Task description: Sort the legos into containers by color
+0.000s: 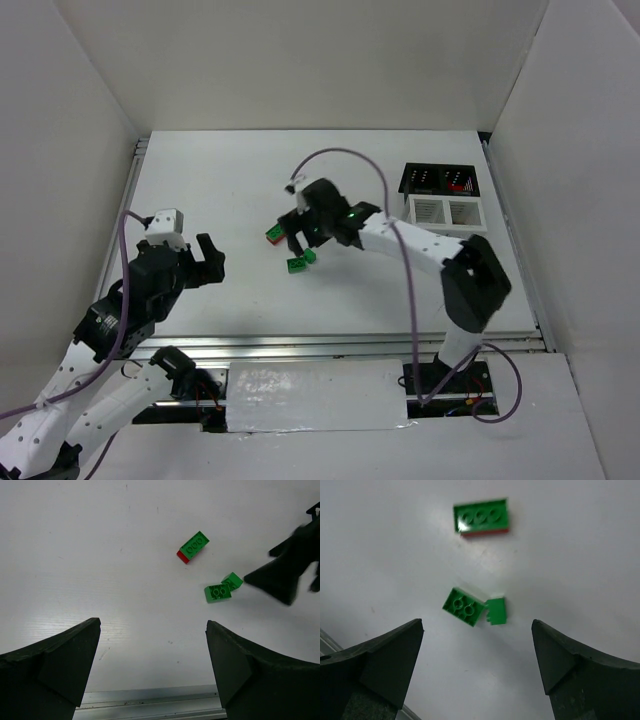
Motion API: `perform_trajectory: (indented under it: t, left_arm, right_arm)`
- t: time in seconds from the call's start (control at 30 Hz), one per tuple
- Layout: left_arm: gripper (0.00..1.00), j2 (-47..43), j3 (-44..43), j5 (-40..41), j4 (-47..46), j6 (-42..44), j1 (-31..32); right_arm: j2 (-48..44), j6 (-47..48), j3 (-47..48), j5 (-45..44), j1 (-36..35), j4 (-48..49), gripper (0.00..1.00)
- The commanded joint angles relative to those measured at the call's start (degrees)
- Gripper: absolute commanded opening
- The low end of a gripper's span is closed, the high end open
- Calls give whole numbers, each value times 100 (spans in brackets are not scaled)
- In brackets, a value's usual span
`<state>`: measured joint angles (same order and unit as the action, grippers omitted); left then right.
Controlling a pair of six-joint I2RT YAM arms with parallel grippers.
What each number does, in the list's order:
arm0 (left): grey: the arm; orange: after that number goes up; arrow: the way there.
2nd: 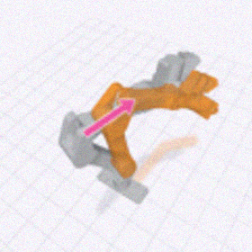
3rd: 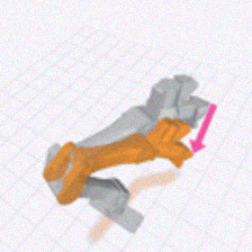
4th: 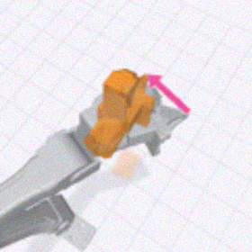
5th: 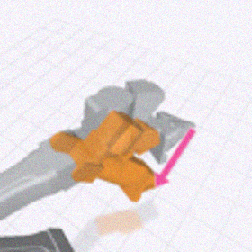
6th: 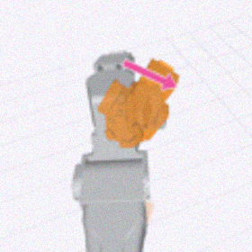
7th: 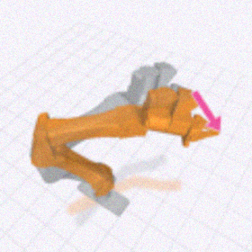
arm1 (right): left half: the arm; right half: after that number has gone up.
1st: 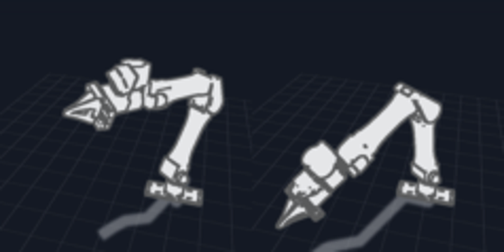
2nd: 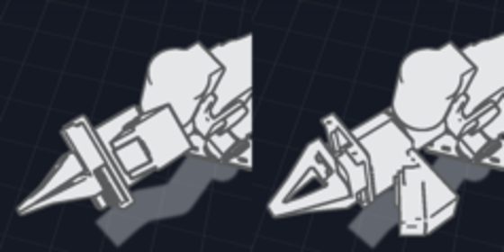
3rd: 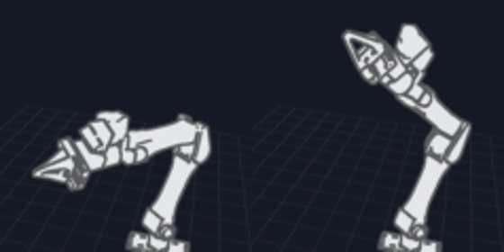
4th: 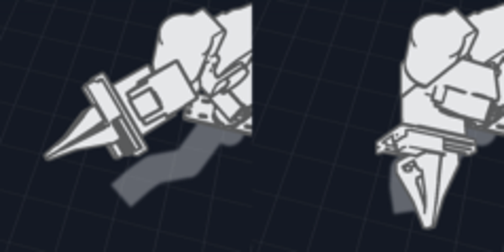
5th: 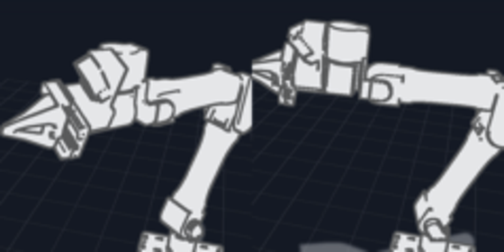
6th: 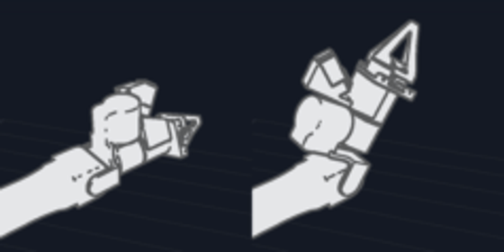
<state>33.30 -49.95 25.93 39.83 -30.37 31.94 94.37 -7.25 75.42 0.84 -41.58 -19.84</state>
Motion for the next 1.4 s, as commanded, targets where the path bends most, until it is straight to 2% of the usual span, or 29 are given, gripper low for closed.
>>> perform_trajectory:
  t: [0.0, 0.1, 0.23, 0.3, 0.53, 0.63, 0.7, 0.73, 0.87, 0.97, 1.37]
  left_arm:
    - [99, 10, -164, 35, -151, -21, -30]
    - [100, -7, -155, -9, -177, 5, -30]
    - [99, -8, -137, -115, -230, 57, -30]
    - [100, 10, -146, -167, -248, 75, -30]
    - [99, 80, -137, -255, -266, 110, -30]
    - [100, 107, -137, -299, -274, 128, -30]
    - [100, 124, -137, -317, -274, 137, -39]
    - [99, 133, -137, -326, -283, 137, -39]
    - [100, 159, -137, -370, -292, 154, -30]
    - [99, 186, -129, -396, -301, 172, -39]
    - [100, 221, -137, -449, -310, 189, -30]
  right_arm:
    - [687, 856, 254, -5, -482, -654, 96]
    - [1013, 821, 386, -66, -491, -531, 94]
    - [1461, 900, 640, -75, -491, -767, 83]
    - [1637, 900, 615, -215, -491, -733, 82]
    - [1164, 918, 132, 74, -412, -232, 82]
    - [1224, 935, 227, 91, -237, -240, 81]
    - [1294, 988, 263, 399, -53, -223, 77]
    - [1382, 988, 315, 408, -17, -231, 71]
    - [1549, 1076, 404, 583, 124, -302, 59]
    - [1716, 1094, 500, 663, 133, -380, 54]
    - [1461, 962, 315, 1296, 133, -64, 59]
